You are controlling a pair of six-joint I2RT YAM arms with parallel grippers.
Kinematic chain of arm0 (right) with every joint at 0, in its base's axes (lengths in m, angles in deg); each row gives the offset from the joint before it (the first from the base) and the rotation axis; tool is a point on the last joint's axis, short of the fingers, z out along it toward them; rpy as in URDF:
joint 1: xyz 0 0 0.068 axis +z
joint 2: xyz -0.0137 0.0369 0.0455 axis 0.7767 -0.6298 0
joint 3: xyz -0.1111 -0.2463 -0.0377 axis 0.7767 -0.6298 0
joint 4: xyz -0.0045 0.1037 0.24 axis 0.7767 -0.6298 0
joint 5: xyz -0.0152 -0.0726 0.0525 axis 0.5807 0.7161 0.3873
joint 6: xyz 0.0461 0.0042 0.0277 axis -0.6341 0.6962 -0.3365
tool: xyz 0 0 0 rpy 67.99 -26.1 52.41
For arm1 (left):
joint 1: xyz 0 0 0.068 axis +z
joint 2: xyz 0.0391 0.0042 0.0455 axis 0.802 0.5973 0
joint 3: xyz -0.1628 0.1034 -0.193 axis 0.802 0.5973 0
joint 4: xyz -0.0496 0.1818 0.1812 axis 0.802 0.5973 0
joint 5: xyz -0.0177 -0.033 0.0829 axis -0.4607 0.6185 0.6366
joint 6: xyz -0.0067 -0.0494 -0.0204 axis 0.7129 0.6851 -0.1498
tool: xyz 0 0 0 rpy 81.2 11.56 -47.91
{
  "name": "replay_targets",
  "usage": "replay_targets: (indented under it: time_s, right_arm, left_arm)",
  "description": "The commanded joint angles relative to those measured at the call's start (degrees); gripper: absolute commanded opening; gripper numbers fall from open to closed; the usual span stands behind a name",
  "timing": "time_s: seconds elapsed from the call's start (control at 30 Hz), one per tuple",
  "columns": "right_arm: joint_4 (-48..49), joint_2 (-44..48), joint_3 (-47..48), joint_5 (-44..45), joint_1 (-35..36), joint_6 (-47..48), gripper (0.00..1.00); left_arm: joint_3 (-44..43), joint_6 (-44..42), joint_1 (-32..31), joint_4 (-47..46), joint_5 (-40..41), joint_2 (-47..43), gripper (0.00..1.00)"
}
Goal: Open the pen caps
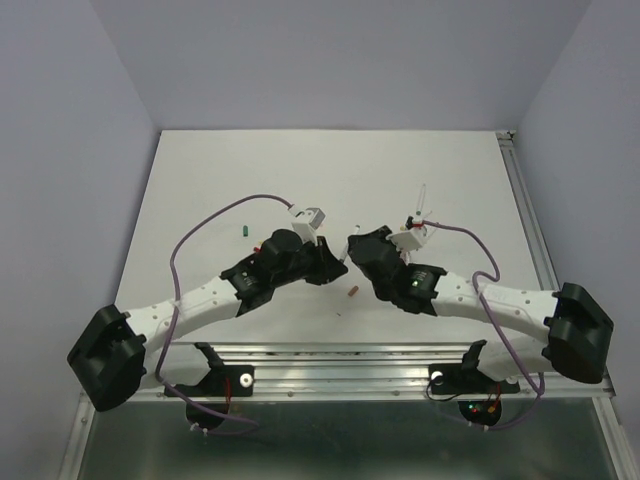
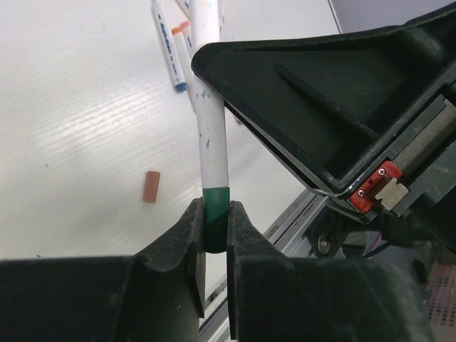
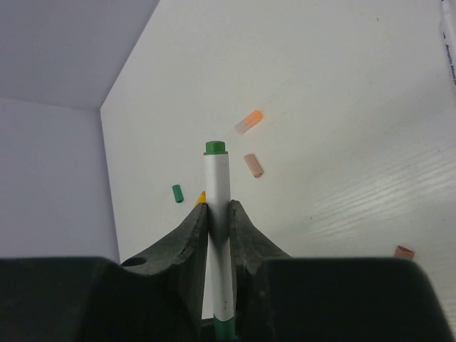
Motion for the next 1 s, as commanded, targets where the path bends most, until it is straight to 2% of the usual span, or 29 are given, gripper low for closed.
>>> replay_targets:
  time_s: [0.0, 0.17, 0.33, 0.43, 0.5, 0.6, 0.63, 0.67, 0.77, 0.87, 0.97]
  right_arm:
    - [-8.8, -3.8, 9.9, 14.2, -3.4, -0.1, 0.01]
    - [-1.9, -6.1, 9.4, 9.5, -13.6, 7.1, 0.01]
    - [-4.7, -10.0, 12.2, 9.0, -20.6, 7.9, 0.01]
    - [-2.1, -9.6, 11.4, 5.9, -21.4, 13.7, 0.01]
    - [0.7, -7.8, 9.9, 3.4, -21.5, 17.2, 0.01]
    - [4.7, -5.0, 5.6, -4.6, -21.6, 22.8, 0.01]
    - [5.1, -4.6, 5.0, -4.7, -21.7, 24.9, 0.01]
    - [4.9, -4.4, 3.9, -8.2, -21.6, 29.3, 0.01]
    - [2.6, -4.3, 2.6, -13.1, -21.7, 34.3, 0.01]
    - [-0.2, -5.4, 1.2, -16.8, -21.5, 37.1, 0.01]
    - [2.8, -7.3, -1.5, -24.3, -21.6, 38.1, 0.01]
  left_arm:
    - [4.3, 1.9, -3.6, -4.4, -4.3, -7.5, 0.00]
    - [11.2, 5.8, -7.3, -4.7, -2.8, -14.6, 0.00]
    - [19.3, 12.2, -10.3, -4.7, -3.1, -21.0, 0.00]
    - [20.9, 13.8, -10.6, -1.1, 0.1, -24.2, 0.00]
    - [19.4, 14.7, -10.5, 3.8, 5.6, -24.5, 0.00]
    - [15.5, 14.2, -10.3, 7.3, 10.8, -21.7, 0.00]
    - [14.3, 14.2, -10.1, 8.4, 12.9, -20.6, 0.00]
    - [11.2, 13.9, -9.7, 11.4, 16.1, -17.9, 0.00]
    - [6.9, 13.6, -6.5, 16.9, 21.0, -13.6, 0.00]
    - [3.5, 12.4, -0.6, 17.4, 19.8, -6.3, 0.00]
    - [0.9, 10.6, 2.8, 17.3, 17.9, -1.1, 0.00]
